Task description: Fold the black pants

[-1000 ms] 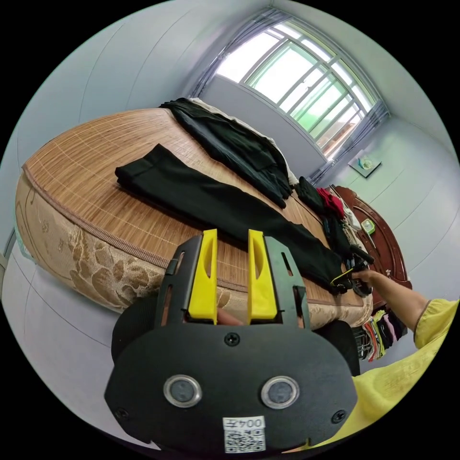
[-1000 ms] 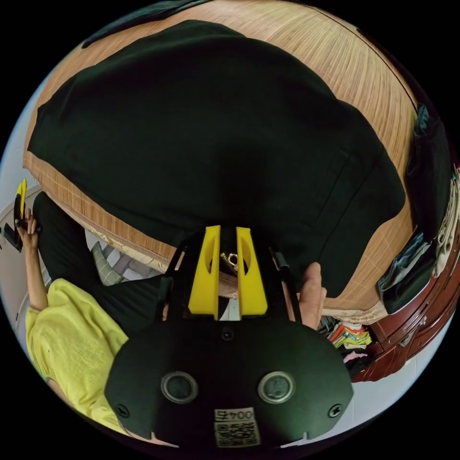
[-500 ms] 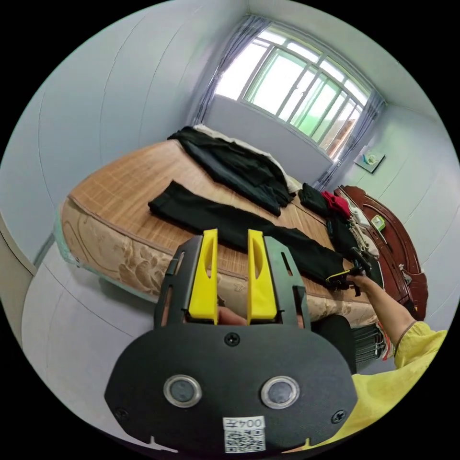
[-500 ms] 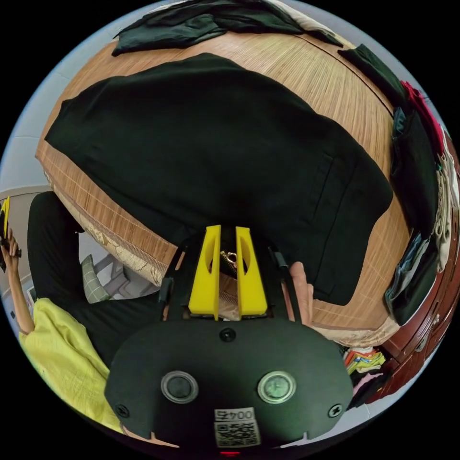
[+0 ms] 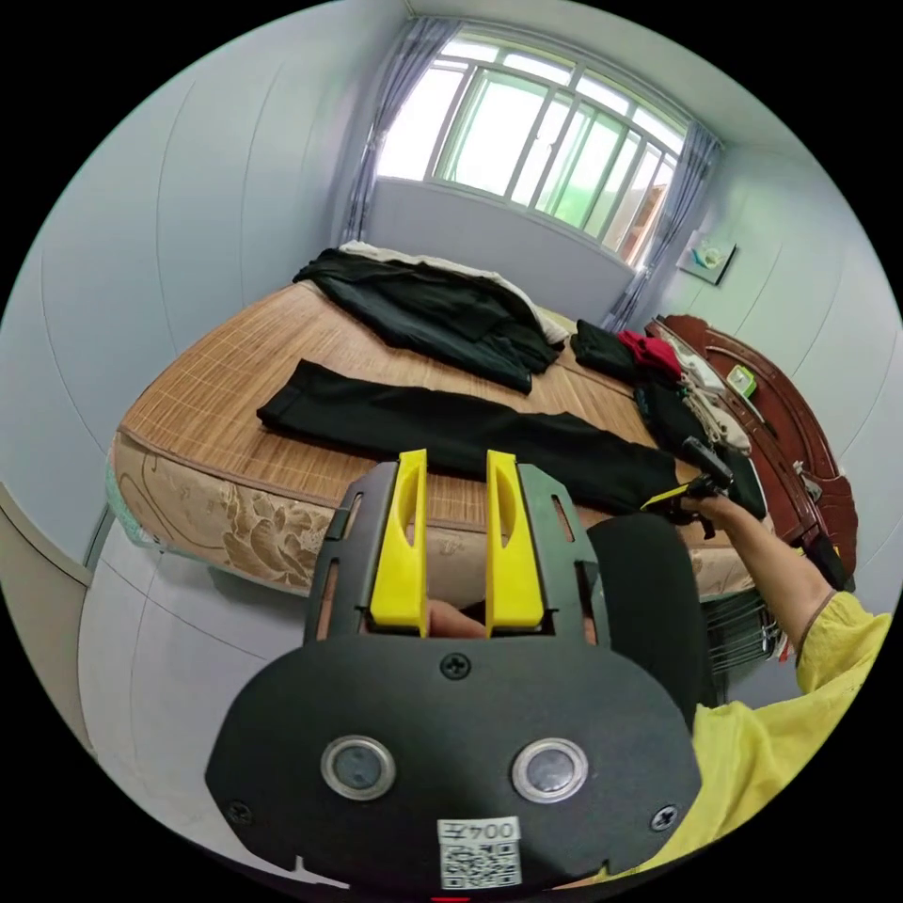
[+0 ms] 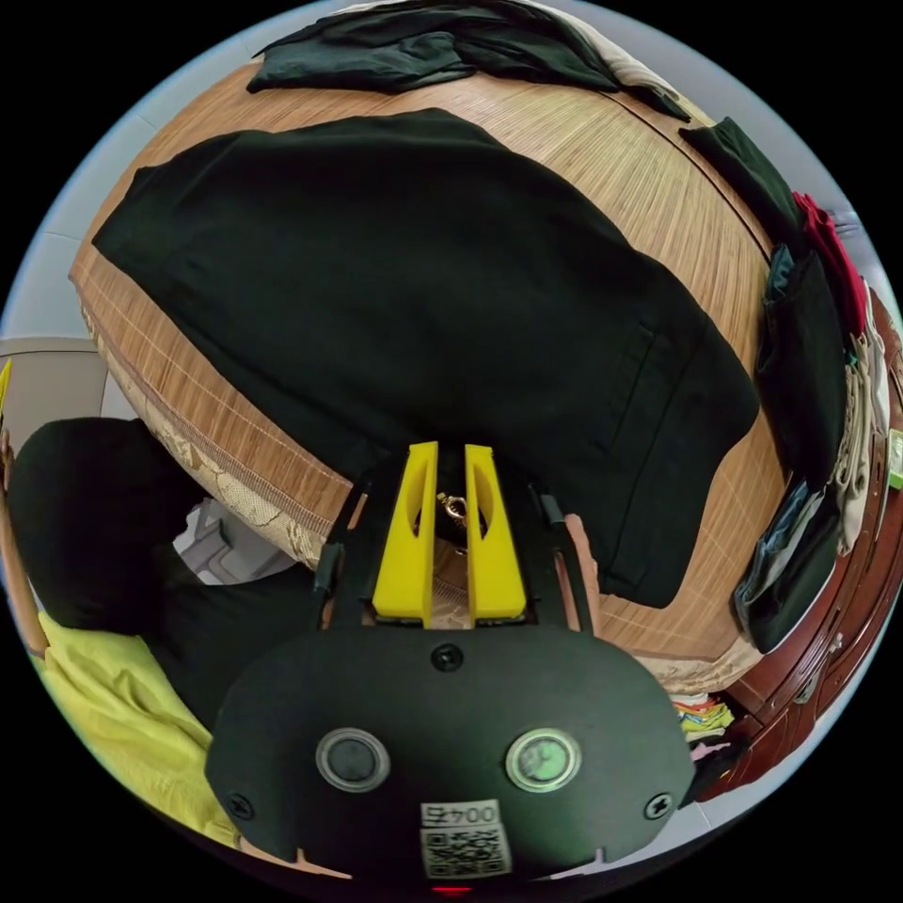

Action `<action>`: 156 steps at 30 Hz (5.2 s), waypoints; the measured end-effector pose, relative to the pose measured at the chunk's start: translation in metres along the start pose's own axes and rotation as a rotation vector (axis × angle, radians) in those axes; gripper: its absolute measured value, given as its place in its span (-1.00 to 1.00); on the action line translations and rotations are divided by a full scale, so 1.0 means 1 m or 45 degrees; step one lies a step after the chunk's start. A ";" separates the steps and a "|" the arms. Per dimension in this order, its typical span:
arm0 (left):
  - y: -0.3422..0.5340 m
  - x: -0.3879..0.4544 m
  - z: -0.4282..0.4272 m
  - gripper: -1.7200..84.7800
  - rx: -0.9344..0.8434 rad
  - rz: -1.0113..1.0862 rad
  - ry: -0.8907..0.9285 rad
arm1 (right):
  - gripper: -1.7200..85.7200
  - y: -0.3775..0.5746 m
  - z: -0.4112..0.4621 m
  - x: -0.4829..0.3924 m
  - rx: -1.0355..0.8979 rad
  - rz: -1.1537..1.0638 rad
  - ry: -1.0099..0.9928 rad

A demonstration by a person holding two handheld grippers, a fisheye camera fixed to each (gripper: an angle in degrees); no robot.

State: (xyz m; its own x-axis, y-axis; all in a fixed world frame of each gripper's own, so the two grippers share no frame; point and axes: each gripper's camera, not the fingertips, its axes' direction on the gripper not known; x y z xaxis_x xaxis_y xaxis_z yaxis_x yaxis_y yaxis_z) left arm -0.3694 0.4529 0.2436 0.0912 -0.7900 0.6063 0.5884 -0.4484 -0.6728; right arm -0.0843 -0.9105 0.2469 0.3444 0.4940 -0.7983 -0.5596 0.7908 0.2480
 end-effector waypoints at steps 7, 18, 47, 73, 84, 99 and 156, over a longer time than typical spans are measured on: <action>-0.017 0.033 0.077 -0.74 -0.221 0.101 -0.054 | -0.83 0.012 -0.013 -0.018 0.041 -0.045 0.056; -0.115 0.128 0.216 -0.73 -0.281 0.410 0.055 | -0.83 -0.001 -0.025 -0.026 -0.087 -0.106 0.020; -0.402 0.387 0.603 -0.69 -0.780 0.768 0.629 | -0.83 -0.032 -0.033 -0.062 -0.276 -0.247 0.151; -0.388 0.386 0.639 -0.67 -0.575 0.549 0.737 | -0.83 -0.022 -0.026 -0.046 -0.206 -0.195 0.077; -0.452 0.346 0.774 -0.72 -1.157 0.031 0.884 | -0.83 -0.025 -0.019 -0.037 -0.203 -0.207 0.047; -0.453 0.322 0.809 -0.93 -1.172 0.144 0.754 | -0.84 -0.044 -0.007 -0.024 -0.264 -0.279 -0.009; -0.270 -0.098 0.461 -0.78 -0.554 0.415 -0.101 | -0.84 -0.162 0.027 -0.036 -0.482 -0.143 -0.050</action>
State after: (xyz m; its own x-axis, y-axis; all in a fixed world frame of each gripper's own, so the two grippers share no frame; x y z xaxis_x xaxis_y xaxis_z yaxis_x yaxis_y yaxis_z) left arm -0.1672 0.8444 0.5612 0.2833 -0.8906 0.3557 0.1343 -0.3304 -0.9342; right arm 0.0141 -1.0464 0.2508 0.4433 0.4314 -0.7857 -0.7528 0.6550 -0.0651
